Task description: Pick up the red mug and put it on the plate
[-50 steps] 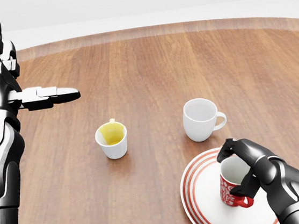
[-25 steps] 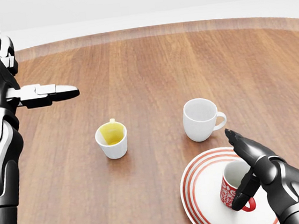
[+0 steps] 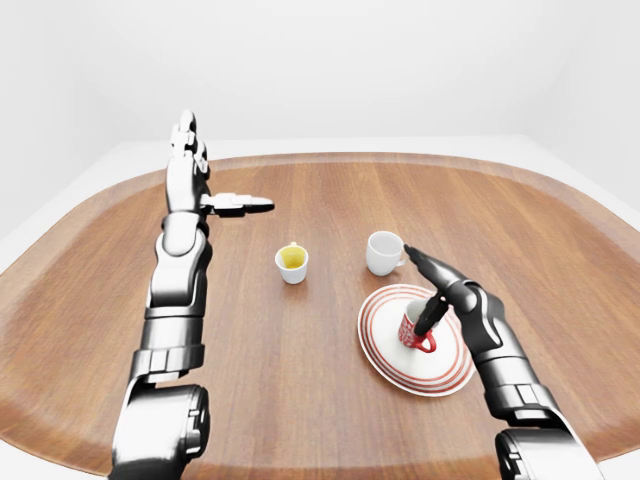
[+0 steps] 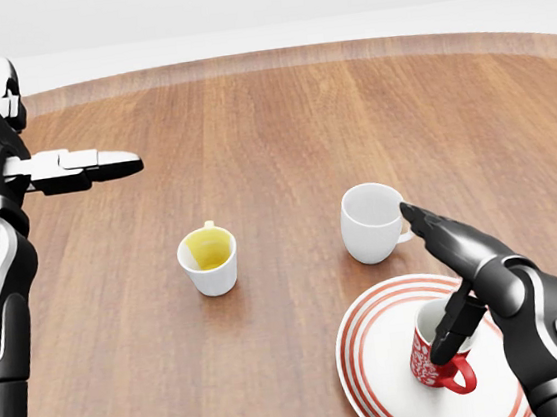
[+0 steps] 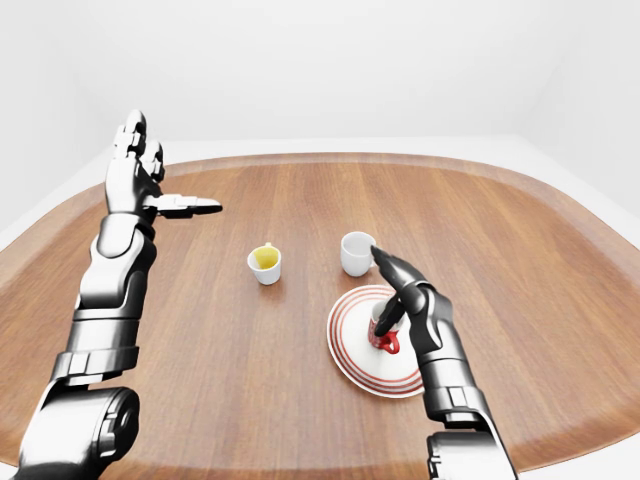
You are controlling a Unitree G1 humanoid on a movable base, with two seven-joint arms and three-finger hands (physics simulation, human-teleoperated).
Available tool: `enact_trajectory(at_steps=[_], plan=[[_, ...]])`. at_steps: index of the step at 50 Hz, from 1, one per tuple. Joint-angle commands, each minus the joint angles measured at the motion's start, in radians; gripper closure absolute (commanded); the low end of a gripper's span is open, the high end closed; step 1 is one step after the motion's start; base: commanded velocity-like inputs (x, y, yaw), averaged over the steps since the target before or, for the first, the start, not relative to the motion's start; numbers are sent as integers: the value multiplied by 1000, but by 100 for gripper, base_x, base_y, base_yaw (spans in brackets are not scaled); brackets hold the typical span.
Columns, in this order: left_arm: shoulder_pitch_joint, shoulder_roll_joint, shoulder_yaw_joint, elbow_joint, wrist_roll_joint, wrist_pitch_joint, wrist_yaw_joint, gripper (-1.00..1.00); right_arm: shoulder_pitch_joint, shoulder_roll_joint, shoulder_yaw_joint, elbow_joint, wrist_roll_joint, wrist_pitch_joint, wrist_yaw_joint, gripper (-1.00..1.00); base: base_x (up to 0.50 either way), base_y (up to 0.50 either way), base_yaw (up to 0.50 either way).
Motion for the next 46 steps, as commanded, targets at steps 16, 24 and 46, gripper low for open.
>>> enact_trajectory(at_steps=[16,24,46], plan=[[-8,1,-1,-31,0,0,0,-100,-34,-25,-57,-407,-89,0,265,-100,0,0,0],[-4,4,1,-58,-2,0,-1,-100,-88,-35,-67,-470,-84,0,265,-100,0,0,0],[-1,8,3,-226,-3,0,-5,-100,-260,-87,-88,-551,11,0,265,-100,0,0,0]])
